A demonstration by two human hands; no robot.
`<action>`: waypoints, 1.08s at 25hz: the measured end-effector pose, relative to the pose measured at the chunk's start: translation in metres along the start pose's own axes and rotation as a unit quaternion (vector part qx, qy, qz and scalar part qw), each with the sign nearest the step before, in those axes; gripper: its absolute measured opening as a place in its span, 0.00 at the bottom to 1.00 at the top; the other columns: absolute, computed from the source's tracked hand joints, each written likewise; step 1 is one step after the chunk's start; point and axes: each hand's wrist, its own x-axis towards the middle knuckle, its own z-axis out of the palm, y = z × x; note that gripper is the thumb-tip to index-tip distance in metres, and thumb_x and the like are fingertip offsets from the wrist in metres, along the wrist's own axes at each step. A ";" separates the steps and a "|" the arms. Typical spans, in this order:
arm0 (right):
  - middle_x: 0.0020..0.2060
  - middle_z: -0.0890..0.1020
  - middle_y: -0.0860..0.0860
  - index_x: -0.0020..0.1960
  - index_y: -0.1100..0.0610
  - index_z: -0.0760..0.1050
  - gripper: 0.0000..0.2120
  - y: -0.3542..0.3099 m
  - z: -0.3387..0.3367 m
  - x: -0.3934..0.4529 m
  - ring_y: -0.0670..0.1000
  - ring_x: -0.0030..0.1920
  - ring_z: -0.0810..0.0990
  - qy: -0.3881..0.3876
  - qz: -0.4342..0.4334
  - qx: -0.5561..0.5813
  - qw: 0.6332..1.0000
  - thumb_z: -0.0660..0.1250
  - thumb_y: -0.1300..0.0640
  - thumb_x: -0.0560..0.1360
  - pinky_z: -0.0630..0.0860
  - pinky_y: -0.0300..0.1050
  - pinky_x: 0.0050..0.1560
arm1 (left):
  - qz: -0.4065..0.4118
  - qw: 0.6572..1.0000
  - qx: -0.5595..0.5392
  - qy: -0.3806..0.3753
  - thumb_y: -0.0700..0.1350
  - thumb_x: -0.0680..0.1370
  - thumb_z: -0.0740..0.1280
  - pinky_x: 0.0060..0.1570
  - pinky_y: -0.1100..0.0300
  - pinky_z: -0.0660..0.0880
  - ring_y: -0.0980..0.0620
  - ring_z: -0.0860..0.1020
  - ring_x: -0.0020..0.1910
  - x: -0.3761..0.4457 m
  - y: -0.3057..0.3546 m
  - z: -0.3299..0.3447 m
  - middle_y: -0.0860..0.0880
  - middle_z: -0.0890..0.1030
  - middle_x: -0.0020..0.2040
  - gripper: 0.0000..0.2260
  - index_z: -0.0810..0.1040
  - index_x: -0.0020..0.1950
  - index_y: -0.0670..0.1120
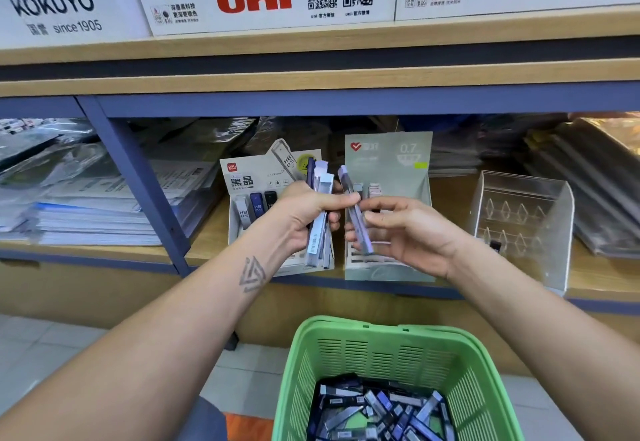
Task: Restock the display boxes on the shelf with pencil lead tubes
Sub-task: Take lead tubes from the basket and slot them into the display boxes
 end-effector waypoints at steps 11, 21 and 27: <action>0.38 0.85 0.56 0.50 0.56 0.82 0.05 -0.030 -0.022 0.009 0.50 0.36 0.84 0.159 -0.176 -0.354 0.904 0.74 0.64 0.75 0.82 0.47 0.42 | -0.002 0.992 0.121 -0.035 0.31 0.70 0.77 0.22 0.64 0.68 0.54 0.70 0.23 0.004 -0.009 0.041 0.40 0.80 0.40 0.13 0.81 0.52 0.33; 0.42 0.84 0.52 0.52 0.55 0.80 0.05 -0.048 -0.051 0.032 0.51 0.41 0.85 0.214 -0.252 -0.520 0.787 0.72 0.62 0.77 0.83 0.53 0.50 | -0.094 0.992 0.056 0.061 0.36 0.75 0.74 0.20 0.68 0.68 0.59 0.68 0.19 0.038 0.001 0.032 0.50 0.73 0.25 0.09 0.78 0.52 0.41; 0.42 0.84 0.51 0.50 0.53 0.79 0.04 -0.033 -0.060 0.047 0.47 0.39 0.85 0.210 -0.268 -0.506 0.792 0.71 0.61 0.78 0.84 0.54 0.49 | -0.103 0.990 0.067 0.066 0.37 0.75 0.74 0.20 0.68 0.68 0.58 0.68 0.19 0.044 -0.001 0.033 0.49 0.72 0.30 0.12 0.78 0.56 0.41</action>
